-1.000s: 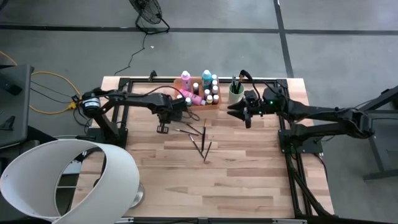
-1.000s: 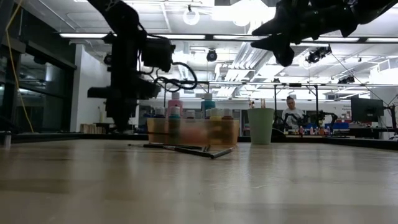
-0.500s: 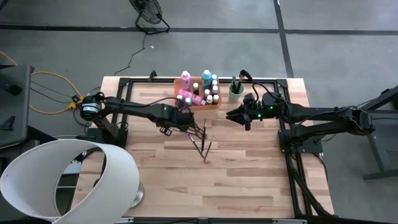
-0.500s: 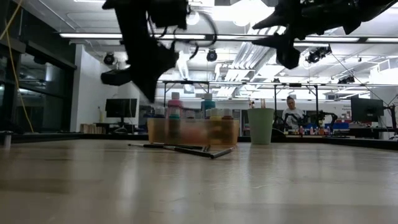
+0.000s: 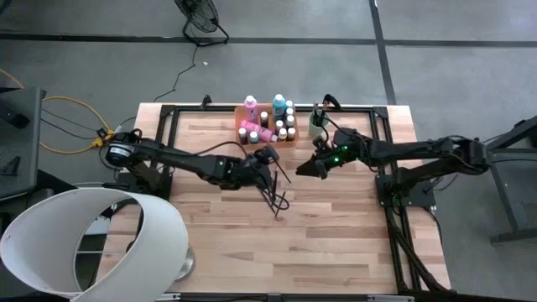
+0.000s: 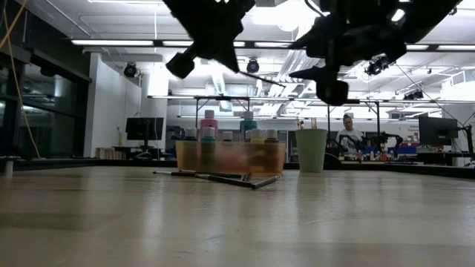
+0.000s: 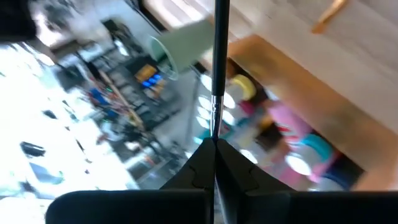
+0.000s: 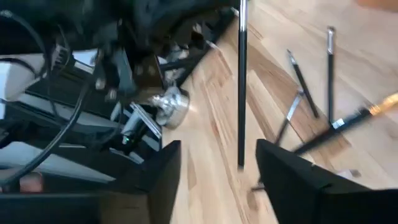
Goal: Pick & Place Paint Supplies
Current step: Put the silver paint brush into the green cup
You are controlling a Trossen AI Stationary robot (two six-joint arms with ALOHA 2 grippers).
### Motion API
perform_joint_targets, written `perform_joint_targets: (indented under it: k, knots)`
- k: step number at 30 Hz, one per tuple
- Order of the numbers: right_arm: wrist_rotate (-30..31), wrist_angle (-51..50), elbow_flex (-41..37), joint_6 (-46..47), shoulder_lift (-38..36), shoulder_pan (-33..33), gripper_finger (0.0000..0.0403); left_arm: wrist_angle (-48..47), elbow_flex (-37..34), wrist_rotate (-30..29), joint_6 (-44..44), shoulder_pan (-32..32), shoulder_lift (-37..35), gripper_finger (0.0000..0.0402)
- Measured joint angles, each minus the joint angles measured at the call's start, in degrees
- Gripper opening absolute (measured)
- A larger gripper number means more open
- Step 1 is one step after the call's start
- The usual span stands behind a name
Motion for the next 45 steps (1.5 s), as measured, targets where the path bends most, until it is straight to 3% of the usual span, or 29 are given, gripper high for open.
perform_joint_targets:
  k: [7, 18, 23, 29, 35, 45]
  knots:
    - [0.86, 4.17, 0.00, -0.50, 2.53, -0.51, 0.0258, 6.49, 0.00, -0.08, 9.61, -0.94, -0.02, 0.0000]
    - [4.16, 11.52, 0.02, -0.73, 4.84, -0.49, 0.0253, 15.66, 0.00, 1.84, 17.28, -0.83, -0.04, 0.0000]
    - [2.78, 18.70, 0.67, 1.12, 9.19, -0.23, 0.0253, 16.05, 0.00, 3.19, 18.41, -0.83, -0.04, 0.0000]
    - [0.01, 18.85, 4.51, -0.09, 12.86, -0.02, 0.0249, 15.99, 0.00, 3.37, 18.29, -0.83, -0.04, 0.0000]
    - [-0.91, 18.83, 4.98, -0.92, 12.96, -1.49, 0.0204, 15.81, 0.00, 3.04, 18.01, -0.83, -0.04, 0.0000]
    - [-2.65, 18.87, 4.98, -2.66, 12.96, -2.44, 0.0073, 15.75, -0.01, 2.92, 16.59, -0.83, -0.04, 0.0000]
